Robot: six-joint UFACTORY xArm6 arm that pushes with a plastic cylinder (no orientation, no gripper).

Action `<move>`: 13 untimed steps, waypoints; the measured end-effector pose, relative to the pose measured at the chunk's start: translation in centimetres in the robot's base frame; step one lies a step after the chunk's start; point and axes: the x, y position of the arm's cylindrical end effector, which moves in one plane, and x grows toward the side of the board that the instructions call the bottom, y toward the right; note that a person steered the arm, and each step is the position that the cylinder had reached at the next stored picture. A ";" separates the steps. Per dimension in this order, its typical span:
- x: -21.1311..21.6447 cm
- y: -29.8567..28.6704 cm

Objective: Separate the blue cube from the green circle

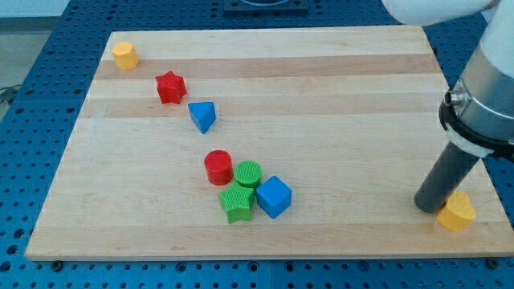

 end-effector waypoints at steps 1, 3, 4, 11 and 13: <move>0.0 -0.2; 0.0 -6.1; 2.7 -9.5; 0.9 -20.5; -0.9 -19.4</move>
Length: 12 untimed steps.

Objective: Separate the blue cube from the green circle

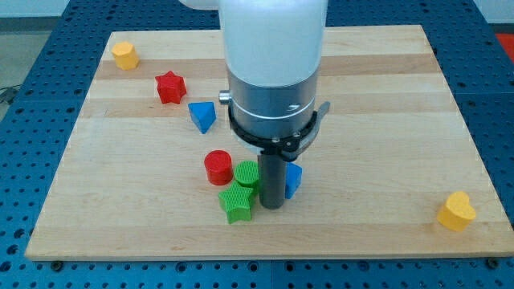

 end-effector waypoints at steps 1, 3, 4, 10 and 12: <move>-0.7 1.2; -0.8 -0.4; -2.7 -2.0; -2.7 5.7; -2.7 6.7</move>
